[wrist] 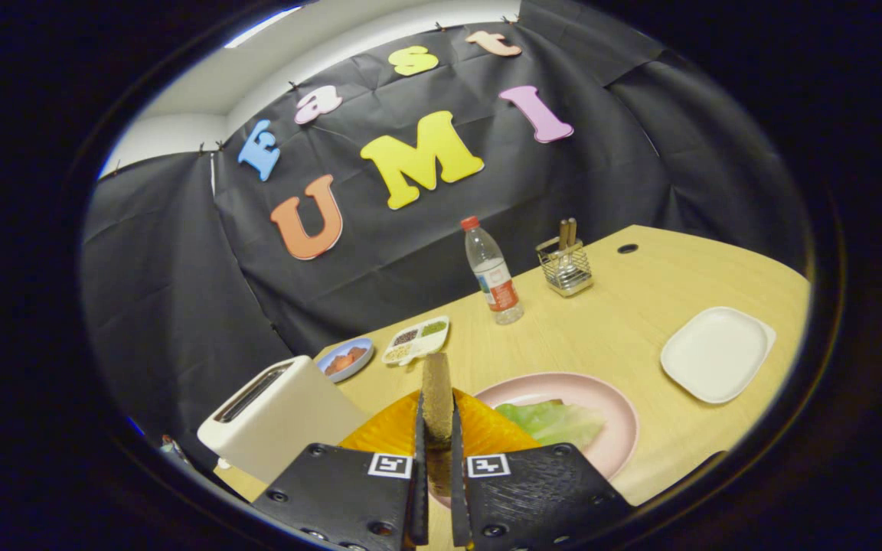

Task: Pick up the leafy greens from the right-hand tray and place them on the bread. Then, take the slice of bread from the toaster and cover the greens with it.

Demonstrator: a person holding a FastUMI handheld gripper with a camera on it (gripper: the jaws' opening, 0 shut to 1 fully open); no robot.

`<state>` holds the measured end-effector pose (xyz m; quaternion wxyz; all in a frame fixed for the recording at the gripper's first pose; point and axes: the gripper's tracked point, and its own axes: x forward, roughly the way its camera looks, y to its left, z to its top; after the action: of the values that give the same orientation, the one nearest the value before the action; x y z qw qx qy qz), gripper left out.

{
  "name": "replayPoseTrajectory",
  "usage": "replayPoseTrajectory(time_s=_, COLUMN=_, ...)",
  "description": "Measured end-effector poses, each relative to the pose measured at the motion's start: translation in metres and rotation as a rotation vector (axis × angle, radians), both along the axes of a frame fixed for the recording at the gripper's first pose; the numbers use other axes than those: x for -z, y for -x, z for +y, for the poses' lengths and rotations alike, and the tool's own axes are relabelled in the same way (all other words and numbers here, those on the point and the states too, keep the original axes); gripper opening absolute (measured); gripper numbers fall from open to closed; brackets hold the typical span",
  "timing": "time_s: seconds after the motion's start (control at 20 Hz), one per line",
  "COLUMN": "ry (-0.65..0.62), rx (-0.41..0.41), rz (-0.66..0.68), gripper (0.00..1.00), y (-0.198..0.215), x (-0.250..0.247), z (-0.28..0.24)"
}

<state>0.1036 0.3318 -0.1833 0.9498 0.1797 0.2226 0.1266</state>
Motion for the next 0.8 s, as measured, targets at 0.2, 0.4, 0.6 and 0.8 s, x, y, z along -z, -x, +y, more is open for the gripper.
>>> replayPoseTrajectory(time_s=0.2, ry=0.099, rx=-0.008, rz=0.017, gripper=0.17, y=-0.003, x=0.015, z=-0.022)
replayPoseTrajectory(time_s=0.4, ry=0.157, rx=0.025, rz=0.010, gripper=0.34, y=-0.003, x=0.018, z=-0.043)
replayPoseTrajectory(time_s=0.6, ry=0.169, rx=0.054, rz=-0.013, gripper=0.61, y=-0.004, x=0.011, z=-0.059)
replayPoseTrajectory(time_s=0.8, ry=0.190, rx=0.077, rz=-0.121, gripper=0.85, y=0.006, x=-0.022, z=-0.085)
